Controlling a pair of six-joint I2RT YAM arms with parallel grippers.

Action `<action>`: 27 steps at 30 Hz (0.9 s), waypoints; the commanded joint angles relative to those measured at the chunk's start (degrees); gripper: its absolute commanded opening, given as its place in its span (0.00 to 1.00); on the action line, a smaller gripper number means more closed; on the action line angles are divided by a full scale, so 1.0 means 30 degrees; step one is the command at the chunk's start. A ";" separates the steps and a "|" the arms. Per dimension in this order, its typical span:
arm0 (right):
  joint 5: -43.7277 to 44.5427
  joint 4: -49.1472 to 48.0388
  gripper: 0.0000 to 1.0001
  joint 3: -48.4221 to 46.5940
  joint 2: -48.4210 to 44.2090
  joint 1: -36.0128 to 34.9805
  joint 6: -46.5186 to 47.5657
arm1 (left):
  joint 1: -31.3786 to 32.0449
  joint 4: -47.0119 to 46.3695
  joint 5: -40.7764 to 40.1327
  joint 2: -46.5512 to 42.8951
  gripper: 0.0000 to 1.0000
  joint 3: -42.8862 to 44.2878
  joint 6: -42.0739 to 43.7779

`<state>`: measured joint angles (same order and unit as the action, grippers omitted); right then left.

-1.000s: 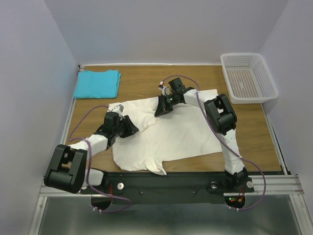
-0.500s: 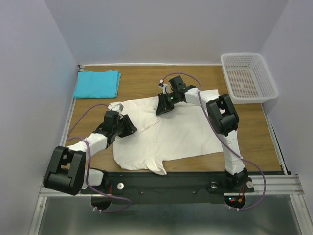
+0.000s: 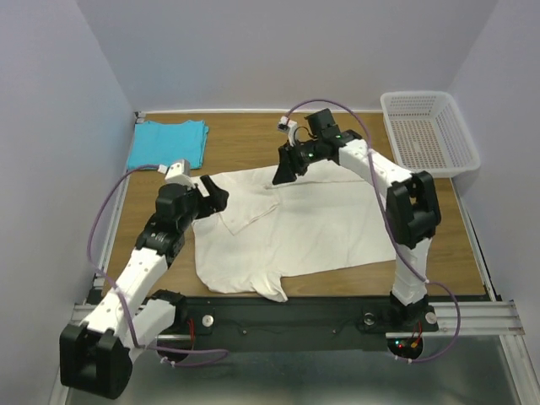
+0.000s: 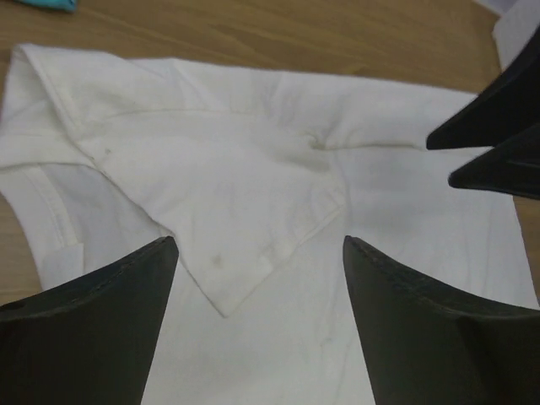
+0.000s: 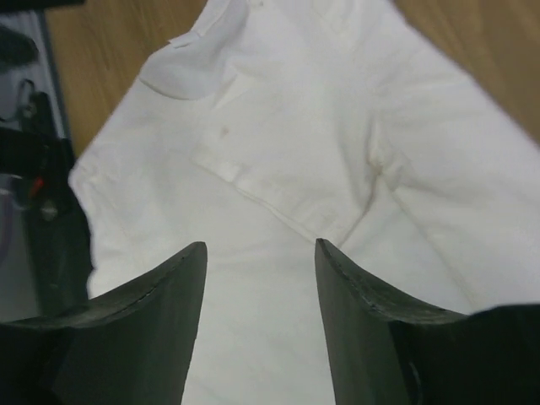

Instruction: Fold and stack the t-shirts

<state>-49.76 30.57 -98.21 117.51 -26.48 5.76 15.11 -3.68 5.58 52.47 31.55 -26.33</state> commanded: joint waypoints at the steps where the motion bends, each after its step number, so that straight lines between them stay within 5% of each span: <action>1: 0.2253 0.2319 0.62 0.2433 -0.5225 0.0565 0.9127 | -0.0817 0.2039 -0.2738 -0.2836 0.99 0.0705 -0.1616; 5: 0.4803 0.2497 0.66 0.8353 -1.0829 0.0828 1.4792 | -0.1726 0.4533 -0.2303 -0.4100 0.98 0.0791 -0.3727; 9: 0.7004 0.4752 0.69 1.0470 -1.3123 0.2640 1.5423 | -0.2371 0.7404 -0.0898 -0.3779 0.98 0.0792 -0.5517; 10: 0.7006 0.7537 0.69 1.2561 -1.4722 0.4153 1.6903 | -0.2459 0.9701 -0.0141 -0.2908 0.93 0.0676 -0.6971; 14: 0.8113 0.8180 0.70 1.5466 -1.7043 0.5074 1.7880 | -0.2489 1.1618 -0.0306 -0.1178 0.92 0.1140 -0.7396; 19: 0.9114 0.8239 0.70 1.8087 -1.8689 0.5720 1.8412 | -0.2489 1.3882 -0.0662 0.0643 0.91 0.1583 -0.7367; 27: 0.8969 0.8122 0.69 1.8529 -1.8723 0.6451 1.7973 | -0.1935 1.5143 0.0863 0.1291 0.75 0.1464 -0.7480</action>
<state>-23.22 55.29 -42.15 61.84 -8.32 58.81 8.01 38.20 5.98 57.14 33.69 -47.55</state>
